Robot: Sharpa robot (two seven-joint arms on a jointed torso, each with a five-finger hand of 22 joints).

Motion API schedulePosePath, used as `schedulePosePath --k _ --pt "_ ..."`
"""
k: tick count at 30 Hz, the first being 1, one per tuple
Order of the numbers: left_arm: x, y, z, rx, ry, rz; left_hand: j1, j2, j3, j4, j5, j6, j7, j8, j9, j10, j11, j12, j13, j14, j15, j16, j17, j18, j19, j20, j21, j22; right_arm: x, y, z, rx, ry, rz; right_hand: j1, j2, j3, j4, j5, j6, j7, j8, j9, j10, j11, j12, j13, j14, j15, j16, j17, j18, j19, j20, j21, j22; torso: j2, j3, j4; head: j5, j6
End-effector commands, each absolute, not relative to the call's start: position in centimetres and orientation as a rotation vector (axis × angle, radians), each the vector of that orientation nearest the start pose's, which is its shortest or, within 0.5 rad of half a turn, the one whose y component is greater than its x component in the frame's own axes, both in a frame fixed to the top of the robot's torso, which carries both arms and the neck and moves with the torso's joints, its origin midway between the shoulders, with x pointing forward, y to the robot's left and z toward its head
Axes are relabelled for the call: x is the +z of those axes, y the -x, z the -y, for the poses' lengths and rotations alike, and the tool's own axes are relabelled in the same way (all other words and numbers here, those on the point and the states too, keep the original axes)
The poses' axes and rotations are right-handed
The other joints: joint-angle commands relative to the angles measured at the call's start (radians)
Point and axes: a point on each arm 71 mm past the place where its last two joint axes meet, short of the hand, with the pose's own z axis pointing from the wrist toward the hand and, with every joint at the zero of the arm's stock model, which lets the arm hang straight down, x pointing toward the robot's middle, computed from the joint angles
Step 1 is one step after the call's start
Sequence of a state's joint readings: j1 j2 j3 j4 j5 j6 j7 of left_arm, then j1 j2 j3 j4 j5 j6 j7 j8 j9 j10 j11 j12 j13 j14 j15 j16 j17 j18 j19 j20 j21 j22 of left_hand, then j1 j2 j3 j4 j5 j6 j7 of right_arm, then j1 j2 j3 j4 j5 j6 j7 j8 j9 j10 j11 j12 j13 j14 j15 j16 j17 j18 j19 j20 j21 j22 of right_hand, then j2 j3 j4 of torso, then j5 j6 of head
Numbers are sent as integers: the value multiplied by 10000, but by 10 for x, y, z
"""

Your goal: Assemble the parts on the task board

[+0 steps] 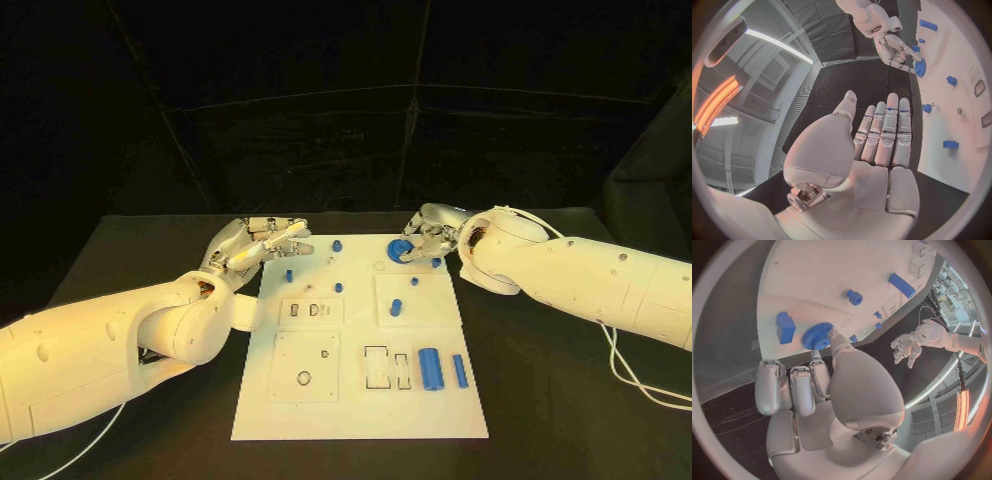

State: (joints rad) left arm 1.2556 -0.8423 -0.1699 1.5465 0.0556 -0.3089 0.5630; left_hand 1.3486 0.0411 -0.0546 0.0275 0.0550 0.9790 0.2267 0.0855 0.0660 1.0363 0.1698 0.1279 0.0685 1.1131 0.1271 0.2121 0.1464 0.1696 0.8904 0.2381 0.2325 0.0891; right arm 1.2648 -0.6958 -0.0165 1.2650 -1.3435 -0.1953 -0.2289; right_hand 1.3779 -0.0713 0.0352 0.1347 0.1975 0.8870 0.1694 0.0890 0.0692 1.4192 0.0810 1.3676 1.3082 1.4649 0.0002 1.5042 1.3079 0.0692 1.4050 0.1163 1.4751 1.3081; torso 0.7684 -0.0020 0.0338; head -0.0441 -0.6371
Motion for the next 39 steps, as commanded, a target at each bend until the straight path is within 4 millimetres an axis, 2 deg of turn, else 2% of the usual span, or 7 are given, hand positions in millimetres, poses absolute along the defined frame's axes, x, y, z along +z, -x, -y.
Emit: schedulePosePath --k 1,9,10,12,19,30,39 --pt "-186 -478 -204 -16277 10493 -13573 25 111 7 -56 -46 57 21 -46 -8 38 34 -59 -4 -57 -6 -43 16 135 6 43 -24 -14 -169 -548 210 4538 -290 -17615 -36 143 -63 -5 97 154 -8 98 21 183 -5 186 283 760 64 79 1087 -181 107 9 90 360 0 -1 9 18 10" --pt "-186 -479 -204 -16258 10496 -13572 33 120 5 -73 -46 59 17 -49 -7 41 31 -62 -4 -58 -7 -45 20 137 7 45 -29 -18 -168 -548 206 4164 211 -17393 -5 333 -60 -66 135 603 -93 320 66 529 -72 687 906 794 20 166 1281 -279 413 -16 286 821 -4 2 -3 9 -15" --pt "-186 -479 -204 -16262 10496 -13575 33 120 5 -73 -46 59 17 -49 -7 41 31 -62 -4 -58 -7 -45 20 137 7 45 -29 -18 -167 -548 206 4075 327 -17349 30 369 -37 -95 83 687 -111 357 74 575 -87 751 987 798 8 175 1302 -288 441 -25 304 864 -3 1 -3 6 -17" --pt "-186 -479 -204 -16270 10497 -13585 33 120 5 -73 -46 59 17 -49 -7 41 31 -62 -4 -58 -7 -45 20 137 7 45 -29 -18 -167 -548 204 3883 582 -17252 145 472 83 -195 -337 921 -167 440 77 662 -140 870 1146 809 -35 205 1372 -320 537 -65 366 1012 -1 -2 1 3 -32" --pt "-186 -479 -204 -16274 10505 -13605 33 120 5 -73 -46 59 17 -49 -7 41 31 -62 -4 -58 -7 -45 20 137 7 45 -29 -18 -165 -546 197 3574 1141 -16933 272 536 258 -333 -432 1211 -256 525 75 760 -214 998 1322 819 -94 230 1432 -345 609 -115 414 1128 1 2 9 4 -45" --pt "-186 -478 -206 -16233 10518 -13591 33 123 0 -83 -46 56 16 -54 -8 40 30 -66 -4 -59 -7 -47 23 137 7 45 -33 -21 -153 -531 178 4306 1290 -15911 19 578 433 -221 160 1353 -308 470 14 807 -265 1044 1411 831 -144 256 1499 -417 824 -170 534 1446 -12 -7 11 38 -16" --pt "-186 -480 -208 -16146 10540 -13567 33 126 -1 -87 -46 55 15 -56 -8 39 30 -68 -5 -59 -7 -48 25 138 8 46 -35 -22 -145 -518 149 4888 1973 -15270 25 553 486 -243 250 1368 -315 448 3 806 -274 1036 1409 833 -153 261 1511 -432 871 -180 560 1515 -2 -4 48 80 46"
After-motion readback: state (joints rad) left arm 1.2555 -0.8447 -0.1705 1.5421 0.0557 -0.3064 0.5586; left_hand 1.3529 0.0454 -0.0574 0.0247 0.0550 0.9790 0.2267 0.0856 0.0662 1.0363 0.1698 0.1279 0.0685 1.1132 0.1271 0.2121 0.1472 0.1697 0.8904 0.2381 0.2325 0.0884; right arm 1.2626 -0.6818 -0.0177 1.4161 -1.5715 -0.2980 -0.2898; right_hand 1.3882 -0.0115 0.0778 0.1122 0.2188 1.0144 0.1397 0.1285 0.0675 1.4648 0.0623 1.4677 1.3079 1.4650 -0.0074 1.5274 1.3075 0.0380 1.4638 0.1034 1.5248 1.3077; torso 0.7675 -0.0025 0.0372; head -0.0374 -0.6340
